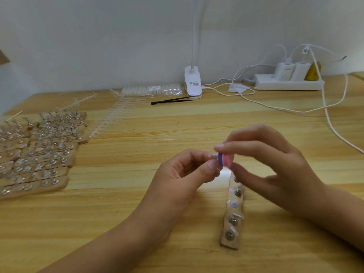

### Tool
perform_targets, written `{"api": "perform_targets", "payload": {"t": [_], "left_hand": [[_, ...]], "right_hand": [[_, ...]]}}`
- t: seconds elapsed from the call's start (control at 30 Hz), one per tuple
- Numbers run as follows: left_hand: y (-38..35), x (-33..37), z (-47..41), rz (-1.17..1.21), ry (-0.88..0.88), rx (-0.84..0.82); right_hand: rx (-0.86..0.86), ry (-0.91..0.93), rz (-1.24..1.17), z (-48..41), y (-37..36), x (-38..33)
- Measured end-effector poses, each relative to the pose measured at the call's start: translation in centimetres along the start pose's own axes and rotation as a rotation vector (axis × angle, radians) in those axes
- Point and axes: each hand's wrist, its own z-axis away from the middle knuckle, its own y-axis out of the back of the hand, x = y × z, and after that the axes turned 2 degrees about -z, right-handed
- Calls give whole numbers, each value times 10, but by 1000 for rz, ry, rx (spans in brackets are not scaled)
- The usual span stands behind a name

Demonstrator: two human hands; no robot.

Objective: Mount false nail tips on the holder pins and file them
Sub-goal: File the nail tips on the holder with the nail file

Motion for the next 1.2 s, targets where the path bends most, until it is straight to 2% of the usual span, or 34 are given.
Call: {"api": "perform_targets", "payload": {"t": [0.07, 0.33, 0.43, 0.53, 0.9, 1.03, 1.2], "left_hand": [[0, 0, 0, -23, -12, 4], [-2, 3, 3, -92, -66, -23], [-2, 4, 4, -154, -91, -14], [-2, 4, 5, -148, -98, -5], [-2, 3, 6, -200, -115, -8], [-2, 3, 5, -124, -76, 8], [-4, 4, 5, -113, -84, -14]], "right_hand": [[9, -46, -38, -1, -1, 1], [37, -8, -115, 1, 0, -2], [20, 50, -96, 2, -1, -3], [-12, 19, -105, 2, 0, -1], [-1, 124, 32, 4, -2, -3], [46, 31, 68, 0, 4, 4], [8, 49, 29, 3, 2, 6]]}}
